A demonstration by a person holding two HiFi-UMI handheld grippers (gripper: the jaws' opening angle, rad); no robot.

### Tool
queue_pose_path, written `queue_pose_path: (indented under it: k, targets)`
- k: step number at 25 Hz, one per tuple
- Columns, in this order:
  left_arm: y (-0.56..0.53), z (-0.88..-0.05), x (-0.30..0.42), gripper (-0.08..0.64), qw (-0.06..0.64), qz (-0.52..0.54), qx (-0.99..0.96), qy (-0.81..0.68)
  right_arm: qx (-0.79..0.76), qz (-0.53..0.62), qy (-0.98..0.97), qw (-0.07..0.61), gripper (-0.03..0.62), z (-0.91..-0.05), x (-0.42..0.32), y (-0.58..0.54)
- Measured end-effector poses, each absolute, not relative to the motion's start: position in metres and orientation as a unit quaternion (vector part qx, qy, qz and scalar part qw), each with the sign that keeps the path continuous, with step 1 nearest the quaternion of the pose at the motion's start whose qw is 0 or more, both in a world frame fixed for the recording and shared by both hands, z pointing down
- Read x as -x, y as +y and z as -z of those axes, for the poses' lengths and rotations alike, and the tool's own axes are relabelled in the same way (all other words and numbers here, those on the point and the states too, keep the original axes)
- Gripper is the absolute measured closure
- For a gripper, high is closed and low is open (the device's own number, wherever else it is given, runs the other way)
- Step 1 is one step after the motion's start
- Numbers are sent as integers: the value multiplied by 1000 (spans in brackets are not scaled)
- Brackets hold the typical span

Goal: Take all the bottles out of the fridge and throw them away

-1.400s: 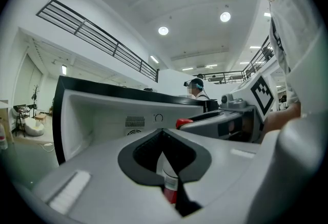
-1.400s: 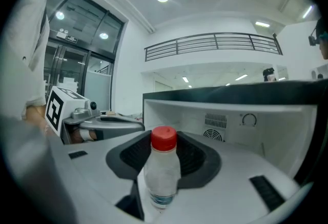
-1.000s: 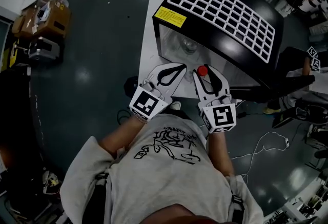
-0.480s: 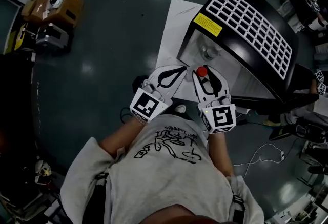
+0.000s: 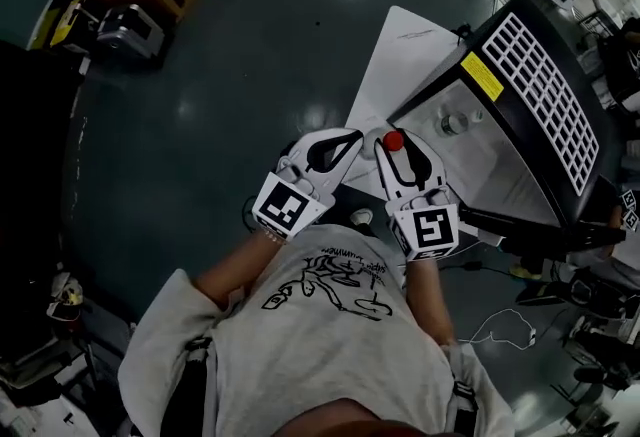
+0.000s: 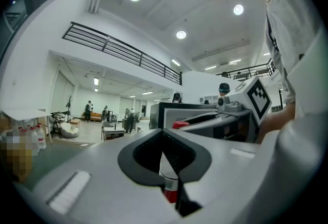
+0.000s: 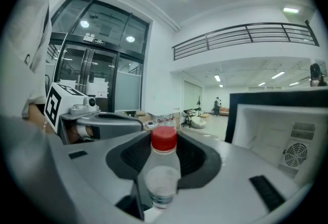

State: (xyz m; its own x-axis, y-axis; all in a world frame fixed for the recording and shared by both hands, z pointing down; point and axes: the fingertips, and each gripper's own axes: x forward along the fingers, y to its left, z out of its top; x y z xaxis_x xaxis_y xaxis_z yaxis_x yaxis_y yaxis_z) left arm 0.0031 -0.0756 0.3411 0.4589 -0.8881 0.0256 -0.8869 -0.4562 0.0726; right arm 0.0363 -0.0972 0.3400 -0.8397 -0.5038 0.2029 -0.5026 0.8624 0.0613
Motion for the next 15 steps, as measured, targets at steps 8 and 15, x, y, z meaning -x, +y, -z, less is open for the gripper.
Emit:
queue_pose_path:
  k: [8,15]
  targets:
    - [-36,-342,59,554,11,-2,-832,-554,-219,9,-970,106,437,-339,26,-61]
    - [-9,-349,100,554,9,-4,-812,-584,-184,10,-977,105,437,-348,67,-36]
